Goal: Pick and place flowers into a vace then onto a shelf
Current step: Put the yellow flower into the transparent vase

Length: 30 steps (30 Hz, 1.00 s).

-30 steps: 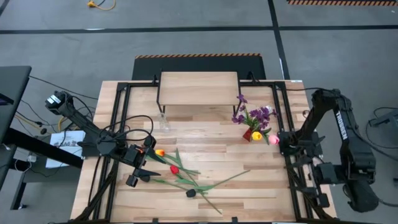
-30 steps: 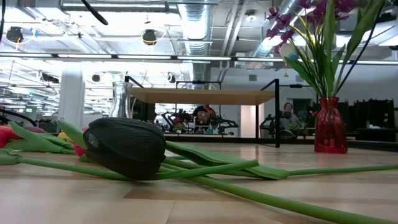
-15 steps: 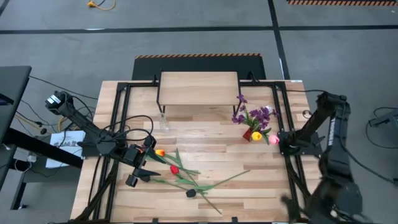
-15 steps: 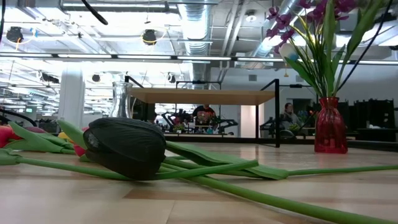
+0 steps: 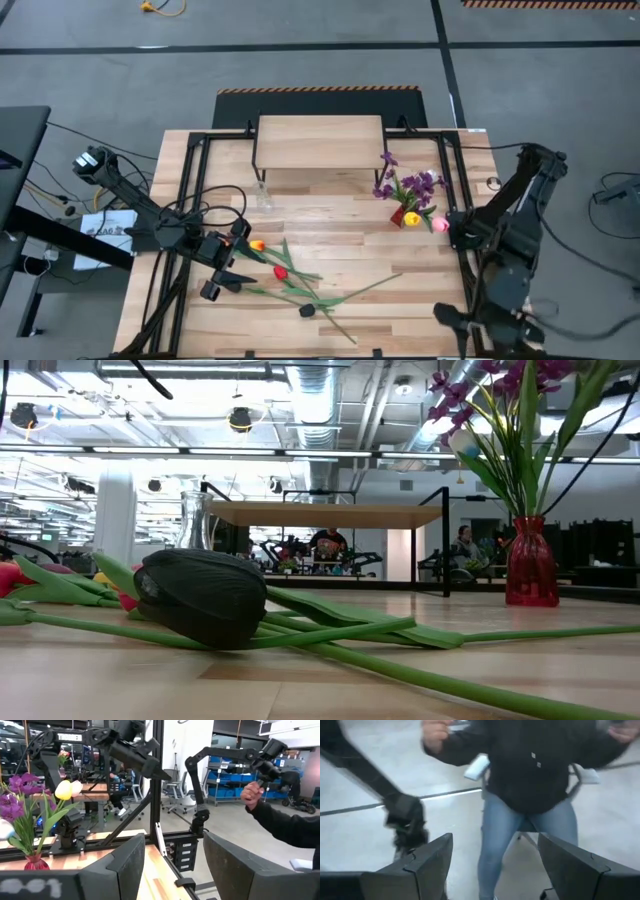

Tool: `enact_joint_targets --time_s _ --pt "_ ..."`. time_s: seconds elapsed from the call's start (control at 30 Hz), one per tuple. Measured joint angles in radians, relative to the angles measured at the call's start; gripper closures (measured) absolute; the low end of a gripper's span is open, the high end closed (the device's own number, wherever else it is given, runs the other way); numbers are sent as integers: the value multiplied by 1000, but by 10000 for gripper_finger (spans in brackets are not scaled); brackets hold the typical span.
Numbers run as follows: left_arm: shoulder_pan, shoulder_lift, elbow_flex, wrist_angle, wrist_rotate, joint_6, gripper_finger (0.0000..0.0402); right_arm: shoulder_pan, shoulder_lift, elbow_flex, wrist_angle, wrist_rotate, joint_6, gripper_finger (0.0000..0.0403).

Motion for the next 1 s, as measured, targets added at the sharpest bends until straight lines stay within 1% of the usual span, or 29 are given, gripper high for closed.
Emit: enact_joint_targets --time_s 0.07,0.13,0.27,0.33,0.4,0.47,0.53,0.57,0.6,0.73,0.8,0.93,1.0 --pt "0 0 0 1 0 -1 209 -13 -56 -41 -9 -45 -13 117" --pt "0 0 0 2 0 -1 209 -19 -121 -118 10 -63 -9 117" --pt "0 0 0 5 0 -2 209 -19 -289 -338 177 -40 46 117" --pt "0 0 0 6 0 -3 209 -12 -379 -463 295 37 76 117" --pt "0 0 0 7 -1 -3 209 10 -472 -585 410 159 129 117" --pt "0 0 0 10 -1 -3 209 30 -553 -685 514 313 200 117" --pt "0 0 0 9 -1 -3 209 37 -603 -775 578 457 251 117" --pt "0 0 0 9 -1 -3 209 39 -613 -817 615 507 263 117" --pt "0 0 0 9 -1 -3 209 38 -618 -858 652 529 262 117" --pt "0 0 0 12 -39 16 209 39 -607 -998 846 531 231 117" --pt "-3 0 0 24 -91 25 209 30 -595 -1064 932 552 231 117" --pt "-21 0 0 64 -236 84 209 -10 -572 -1162 1097 617 231 117" --pt "-30 0 0 84 -291 118 209 -37 -559 -1185 1114 654 231 117"
